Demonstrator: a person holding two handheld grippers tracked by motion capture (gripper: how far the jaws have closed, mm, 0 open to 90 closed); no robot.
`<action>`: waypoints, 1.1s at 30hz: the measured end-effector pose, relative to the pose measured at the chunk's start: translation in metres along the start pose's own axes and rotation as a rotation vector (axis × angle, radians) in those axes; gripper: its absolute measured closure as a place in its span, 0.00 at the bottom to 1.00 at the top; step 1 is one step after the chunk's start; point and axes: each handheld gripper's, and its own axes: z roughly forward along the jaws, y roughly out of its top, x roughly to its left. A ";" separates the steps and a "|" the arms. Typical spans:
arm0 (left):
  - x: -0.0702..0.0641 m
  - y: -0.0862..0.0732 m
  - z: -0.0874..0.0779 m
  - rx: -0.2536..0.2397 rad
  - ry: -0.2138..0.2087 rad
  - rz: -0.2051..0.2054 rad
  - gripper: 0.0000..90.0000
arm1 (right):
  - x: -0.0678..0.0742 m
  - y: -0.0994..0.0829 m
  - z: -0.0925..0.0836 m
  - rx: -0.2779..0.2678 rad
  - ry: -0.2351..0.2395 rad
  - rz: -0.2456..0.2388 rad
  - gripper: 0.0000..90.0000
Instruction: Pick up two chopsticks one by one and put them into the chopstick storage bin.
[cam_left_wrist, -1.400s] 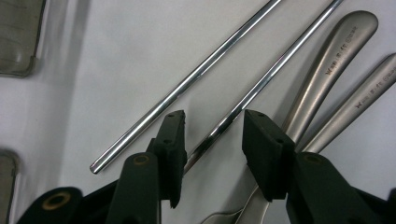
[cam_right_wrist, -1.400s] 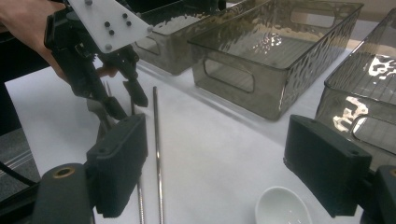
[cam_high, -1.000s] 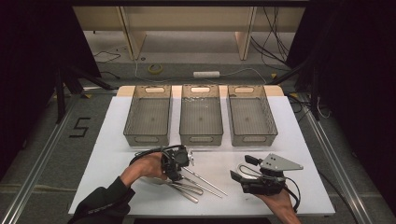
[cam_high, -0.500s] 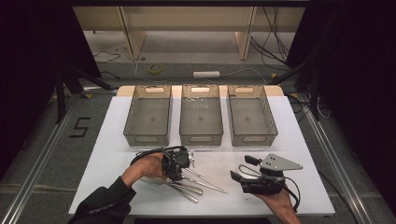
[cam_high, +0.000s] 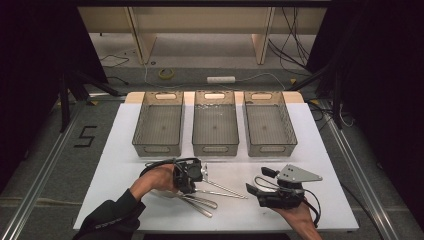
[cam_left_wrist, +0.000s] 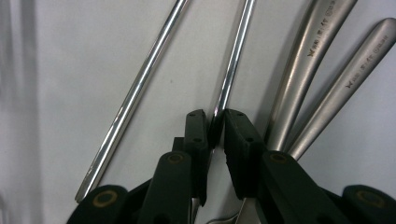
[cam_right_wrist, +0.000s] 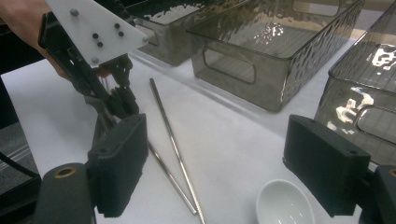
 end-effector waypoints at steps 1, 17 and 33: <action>0.000 0.000 0.000 -0.002 0.004 0.005 0.88 | 0.000 0.000 0.000 0.001 0.000 -0.001 0.25; -0.003 0.000 0.000 -0.012 0.005 0.077 0.94 | 0.000 0.000 0.001 0.009 -0.002 0.000 0.25; -0.001 -0.001 -0.013 -0.039 0.027 0.058 0.94 | 0.000 0.000 0.001 0.011 0.000 -0.003 0.26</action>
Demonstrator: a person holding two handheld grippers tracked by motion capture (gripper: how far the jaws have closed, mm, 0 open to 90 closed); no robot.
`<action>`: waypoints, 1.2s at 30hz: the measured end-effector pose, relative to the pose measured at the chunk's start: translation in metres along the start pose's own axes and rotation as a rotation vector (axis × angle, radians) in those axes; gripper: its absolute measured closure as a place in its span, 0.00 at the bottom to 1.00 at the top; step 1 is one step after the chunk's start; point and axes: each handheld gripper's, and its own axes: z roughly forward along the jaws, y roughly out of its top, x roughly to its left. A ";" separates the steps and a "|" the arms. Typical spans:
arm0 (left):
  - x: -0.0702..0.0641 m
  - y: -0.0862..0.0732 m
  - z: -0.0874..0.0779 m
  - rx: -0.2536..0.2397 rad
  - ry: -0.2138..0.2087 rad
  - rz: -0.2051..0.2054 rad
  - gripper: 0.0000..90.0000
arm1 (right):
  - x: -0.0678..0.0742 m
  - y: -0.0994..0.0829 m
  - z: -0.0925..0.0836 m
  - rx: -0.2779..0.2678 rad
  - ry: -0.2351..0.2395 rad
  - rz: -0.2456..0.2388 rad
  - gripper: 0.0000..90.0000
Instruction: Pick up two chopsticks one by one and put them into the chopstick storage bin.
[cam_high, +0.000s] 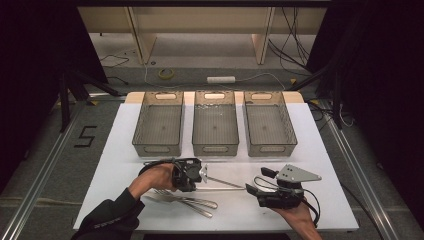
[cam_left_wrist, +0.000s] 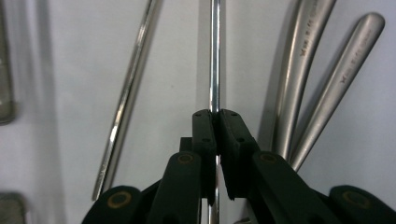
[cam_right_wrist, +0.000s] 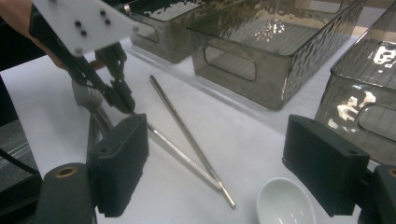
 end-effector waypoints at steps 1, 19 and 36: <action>0.000 0.000 -0.002 -0.010 0.004 -0.011 0.94 | 0.000 0.000 0.000 0.000 0.001 0.000 0.26; 0.014 -0.010 -0.053 -0.231 0.093 -0.240 0.94 | -0.001 0.000 -0.002 -0.021 0.001 0.005 0.26; 0.050 -0.048 -0.090 -0.391 0.213 -0.498 0.94 | -0.002 0.000 -0.002 -0.020 -0.003 0.008 0.26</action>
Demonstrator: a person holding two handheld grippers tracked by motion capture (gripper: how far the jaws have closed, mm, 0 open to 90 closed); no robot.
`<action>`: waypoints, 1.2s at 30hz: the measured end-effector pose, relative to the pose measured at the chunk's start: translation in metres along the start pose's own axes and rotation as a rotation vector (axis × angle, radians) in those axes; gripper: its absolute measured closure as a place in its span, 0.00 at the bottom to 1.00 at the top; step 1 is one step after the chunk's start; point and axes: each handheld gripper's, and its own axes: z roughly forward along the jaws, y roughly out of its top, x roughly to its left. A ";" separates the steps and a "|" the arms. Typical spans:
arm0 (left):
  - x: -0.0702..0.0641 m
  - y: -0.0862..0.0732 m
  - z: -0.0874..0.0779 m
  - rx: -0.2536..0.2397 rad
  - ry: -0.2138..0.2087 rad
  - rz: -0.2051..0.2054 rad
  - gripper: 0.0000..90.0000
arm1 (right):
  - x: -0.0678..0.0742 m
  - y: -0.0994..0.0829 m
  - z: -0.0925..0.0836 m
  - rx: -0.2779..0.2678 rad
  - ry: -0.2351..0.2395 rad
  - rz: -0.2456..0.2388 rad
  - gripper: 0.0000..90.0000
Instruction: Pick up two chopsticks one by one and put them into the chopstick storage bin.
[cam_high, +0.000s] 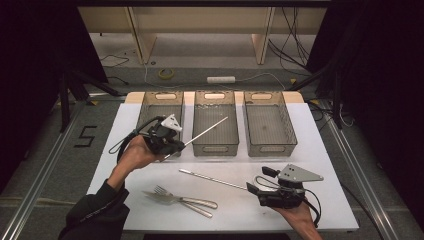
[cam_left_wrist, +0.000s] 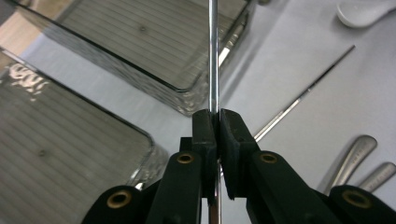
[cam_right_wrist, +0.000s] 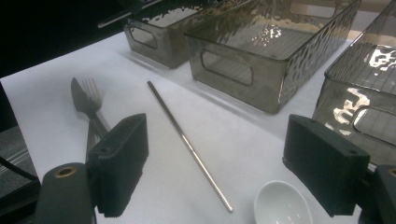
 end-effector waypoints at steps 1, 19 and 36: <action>0.003 0.000 -0.002 -0.010 0.008 -0.014 0.94 | 0.000 0.000 0.000 0.002 -0.002 -0.001 0.26; 0.072 -0.015 -0.021 -0.099 0.201 -0.240 0.94 | 0.000 0.000 0.000 0.003 -0.002 0.003 0.26; 0.107 -0.042 0.001 -0.070 0.278 -0.369 0.94 | 0.001 -0.001 0.001 0.003 0.003 0.004 0.26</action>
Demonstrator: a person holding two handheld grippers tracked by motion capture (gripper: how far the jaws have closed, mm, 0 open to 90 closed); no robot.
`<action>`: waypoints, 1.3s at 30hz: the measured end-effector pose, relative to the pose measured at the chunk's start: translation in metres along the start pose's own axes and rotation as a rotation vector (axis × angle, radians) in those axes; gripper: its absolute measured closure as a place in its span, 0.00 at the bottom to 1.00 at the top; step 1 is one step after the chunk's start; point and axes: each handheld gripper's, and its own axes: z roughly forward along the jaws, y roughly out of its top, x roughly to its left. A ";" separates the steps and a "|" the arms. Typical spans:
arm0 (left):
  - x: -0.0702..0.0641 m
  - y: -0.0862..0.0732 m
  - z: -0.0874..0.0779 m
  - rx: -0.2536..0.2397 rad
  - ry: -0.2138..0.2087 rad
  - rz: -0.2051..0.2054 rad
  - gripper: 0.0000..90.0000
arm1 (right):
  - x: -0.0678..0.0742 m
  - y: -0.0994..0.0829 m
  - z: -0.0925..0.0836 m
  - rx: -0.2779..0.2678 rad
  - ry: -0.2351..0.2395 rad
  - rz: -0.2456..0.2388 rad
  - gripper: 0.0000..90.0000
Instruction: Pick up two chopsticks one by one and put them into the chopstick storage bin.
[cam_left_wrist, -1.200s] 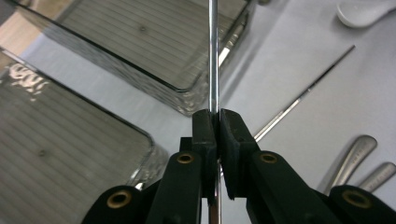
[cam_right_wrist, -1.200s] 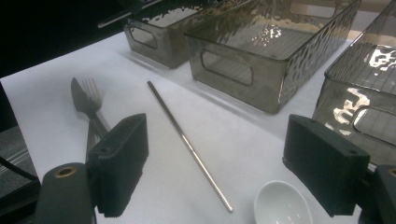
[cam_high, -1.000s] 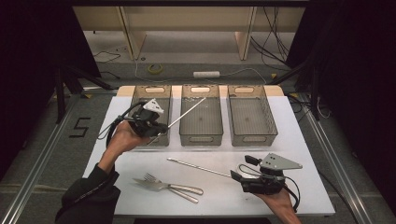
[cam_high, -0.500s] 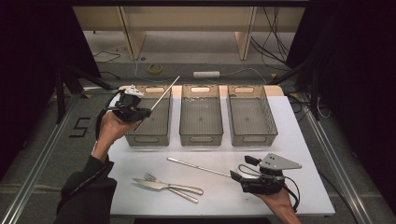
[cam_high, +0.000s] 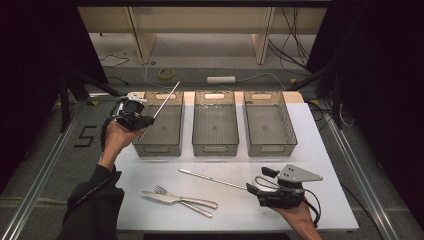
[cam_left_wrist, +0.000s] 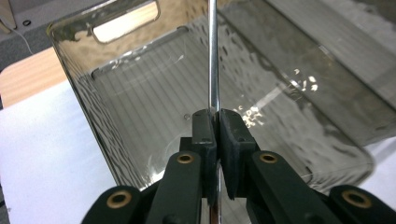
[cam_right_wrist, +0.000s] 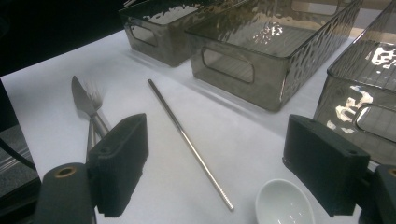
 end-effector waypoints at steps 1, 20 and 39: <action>0.001 -0.001 0.001 0.001 0.000 -0.003 0.94 | 0.000 0.000 0.000 0.000 0.000 -0.001 0.26; 0.009 -0.013 0.018 0.058 0.020 -0.057 0.94 | 0.000 0.000 0.000 0.002 0.002 -0.001 0.26; -0.013 0.004 0.001 0.036 -0.042 -0.024 0.38 | 0.000 0.000 -0.002 -0.004 0.003 -0.003 0.26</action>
